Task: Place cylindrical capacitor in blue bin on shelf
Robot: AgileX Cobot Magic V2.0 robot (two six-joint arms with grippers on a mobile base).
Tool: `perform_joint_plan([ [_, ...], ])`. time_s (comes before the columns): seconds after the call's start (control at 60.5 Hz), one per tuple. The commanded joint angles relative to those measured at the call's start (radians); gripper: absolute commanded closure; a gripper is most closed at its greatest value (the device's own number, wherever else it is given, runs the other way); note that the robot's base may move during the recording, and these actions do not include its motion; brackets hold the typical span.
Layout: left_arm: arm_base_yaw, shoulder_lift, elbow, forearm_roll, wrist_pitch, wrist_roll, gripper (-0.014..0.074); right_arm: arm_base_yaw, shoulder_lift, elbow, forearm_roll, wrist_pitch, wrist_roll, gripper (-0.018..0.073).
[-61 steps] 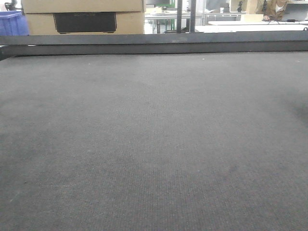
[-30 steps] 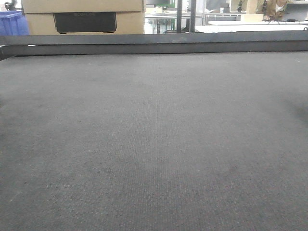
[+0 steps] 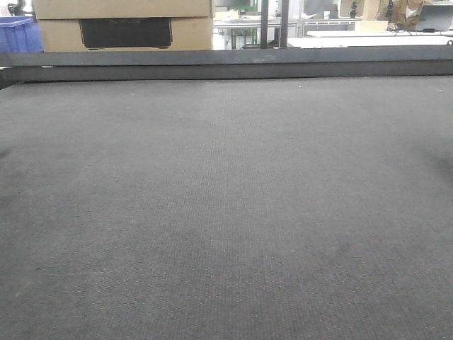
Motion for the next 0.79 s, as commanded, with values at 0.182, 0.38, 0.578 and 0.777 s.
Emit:
perform_joint_plan([
  [0.182, -0.003, -0.194, -0.014, 0.081, 0.207, -0.006, 0.0707, 0.001, -0.010, -0.112, -0.006, 0.220, 0.000, 0.0631],
  [0.38, -0.054, -0.389, -0.082, 0.084, 0.543, -0.006, 0.0707, 0.001, -0.010, -0.215, -0.006, 0.376, 0.000, 0.0631],
  [0.578, -0.142, -0.545, -0.203, 0.095, 0.889, -0.006, 0.0707, 0.001, -0.010, -0.307, -0.006, 0.511, 0.000, 0.0631],
  [0.777, -0.224, -0.653, -0.318, 0.111, 1.171, 0.005, 0.0707, 0.001, -0.017, -0.406, -0.002, 0.676, 0.000, 0.0631],
])
